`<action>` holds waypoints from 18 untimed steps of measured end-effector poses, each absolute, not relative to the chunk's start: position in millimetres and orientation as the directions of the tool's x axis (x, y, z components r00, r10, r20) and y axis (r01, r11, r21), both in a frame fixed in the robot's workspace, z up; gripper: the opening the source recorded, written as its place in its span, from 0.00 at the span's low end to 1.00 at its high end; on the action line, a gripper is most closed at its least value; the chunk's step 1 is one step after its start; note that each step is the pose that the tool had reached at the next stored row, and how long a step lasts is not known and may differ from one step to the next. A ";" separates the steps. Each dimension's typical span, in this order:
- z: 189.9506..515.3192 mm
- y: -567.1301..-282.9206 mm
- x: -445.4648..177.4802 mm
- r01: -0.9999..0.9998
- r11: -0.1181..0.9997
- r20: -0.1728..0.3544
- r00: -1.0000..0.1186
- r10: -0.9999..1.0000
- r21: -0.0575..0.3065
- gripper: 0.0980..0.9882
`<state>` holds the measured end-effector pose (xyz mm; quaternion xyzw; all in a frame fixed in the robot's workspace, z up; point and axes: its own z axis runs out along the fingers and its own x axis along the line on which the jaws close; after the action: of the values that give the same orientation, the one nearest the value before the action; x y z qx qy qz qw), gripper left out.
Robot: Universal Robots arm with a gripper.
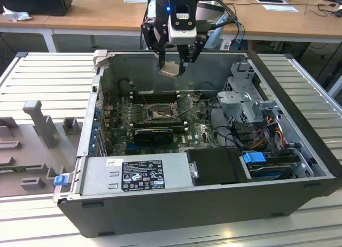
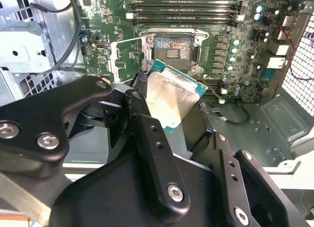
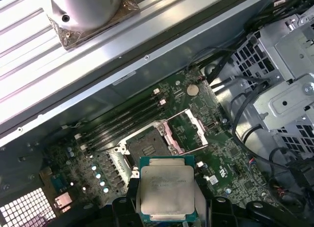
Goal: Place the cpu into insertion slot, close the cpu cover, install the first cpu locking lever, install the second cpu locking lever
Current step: 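Place the cpu into insertion slot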
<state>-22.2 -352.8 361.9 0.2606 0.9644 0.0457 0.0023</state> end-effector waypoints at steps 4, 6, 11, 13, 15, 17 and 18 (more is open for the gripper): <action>361.8 -352.8 -22.2 0.566 0.819 0.019 -0.823 0.567 0.089 0.48; 361.7 -352.8 -22.2 0.606 0.790 0.019 -0.795 0.607 0.089 0.48; 359.3 -352.8 -22.1 0.653 0.752 0.019 -0.756 0.654 0.089 0.48; 356.9 -352.8 -22.2 0.653 0.752 0.019 -0.756 0.654 0.089 0.48; 355.0 -352.8 -22.2 0.664 0.743 0.019 -0.747 0.665 0.089 0.48; 354.6 -352.8 -22.2 0.684 0.724 0.019 -0.728 0.686 0.089 0.48; 354.5 -352.8 -22.2 0.694 0.714 0.019 -0.718 0.696 0.089 0.48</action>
<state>-22.2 -352.8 354.5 0.3753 0.9258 0.0450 0.0078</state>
